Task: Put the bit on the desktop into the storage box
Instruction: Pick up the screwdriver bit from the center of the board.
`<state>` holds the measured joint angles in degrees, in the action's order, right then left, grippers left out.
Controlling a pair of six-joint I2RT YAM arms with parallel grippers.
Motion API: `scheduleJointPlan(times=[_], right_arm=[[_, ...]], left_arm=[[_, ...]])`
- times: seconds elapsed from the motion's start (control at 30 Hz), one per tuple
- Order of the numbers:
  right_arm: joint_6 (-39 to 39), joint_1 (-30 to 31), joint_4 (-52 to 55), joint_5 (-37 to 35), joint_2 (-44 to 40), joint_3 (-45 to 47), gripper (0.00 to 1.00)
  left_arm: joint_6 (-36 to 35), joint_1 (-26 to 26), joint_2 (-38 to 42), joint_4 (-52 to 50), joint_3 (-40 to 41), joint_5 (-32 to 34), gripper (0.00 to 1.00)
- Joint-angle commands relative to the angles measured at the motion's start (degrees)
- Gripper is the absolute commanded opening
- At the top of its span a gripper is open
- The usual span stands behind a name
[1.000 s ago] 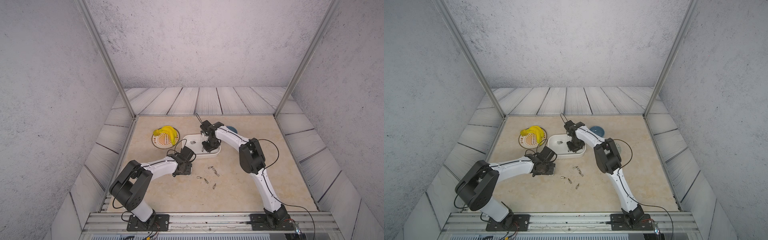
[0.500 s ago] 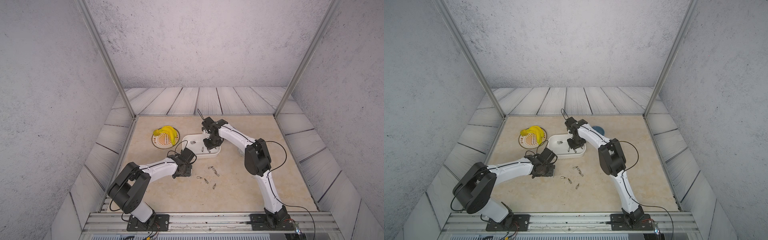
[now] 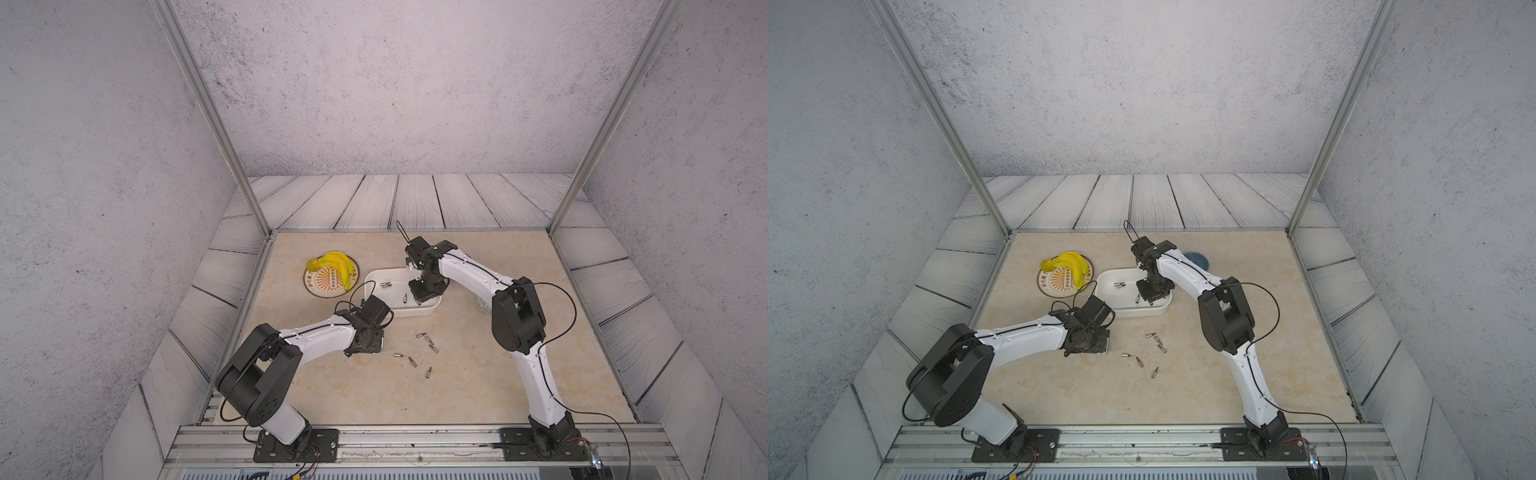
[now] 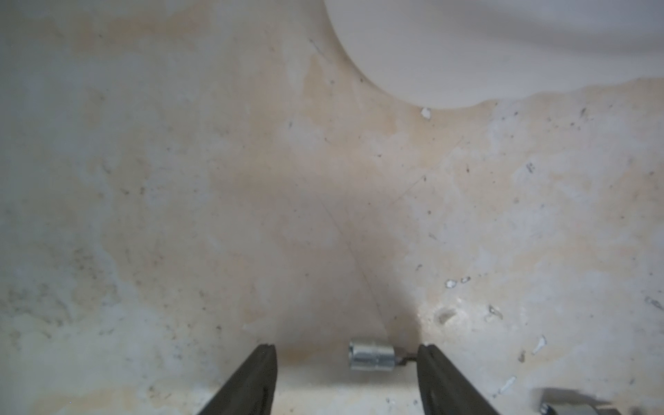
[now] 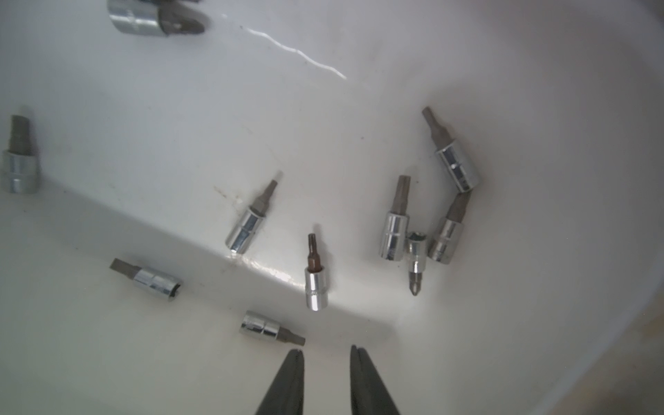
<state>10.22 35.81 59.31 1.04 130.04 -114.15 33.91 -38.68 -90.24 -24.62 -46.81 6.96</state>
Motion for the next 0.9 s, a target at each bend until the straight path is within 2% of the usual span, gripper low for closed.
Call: scheduleJointPlan(times=[0.0,0.87], right_arm=[[-0.46,-0.26,0.46,-1.04,-3.09,0.50,0.28],[-0.90,-0.66,0.55,-1.52,-4.97,3.04,0.28]], left_arm=[[1.08,-0.09,-0.44,-0.98,-1.66,2.54,0.69],[-0.73,0.00,-2.92,-1.75,-1.46,2.39,0.67]])
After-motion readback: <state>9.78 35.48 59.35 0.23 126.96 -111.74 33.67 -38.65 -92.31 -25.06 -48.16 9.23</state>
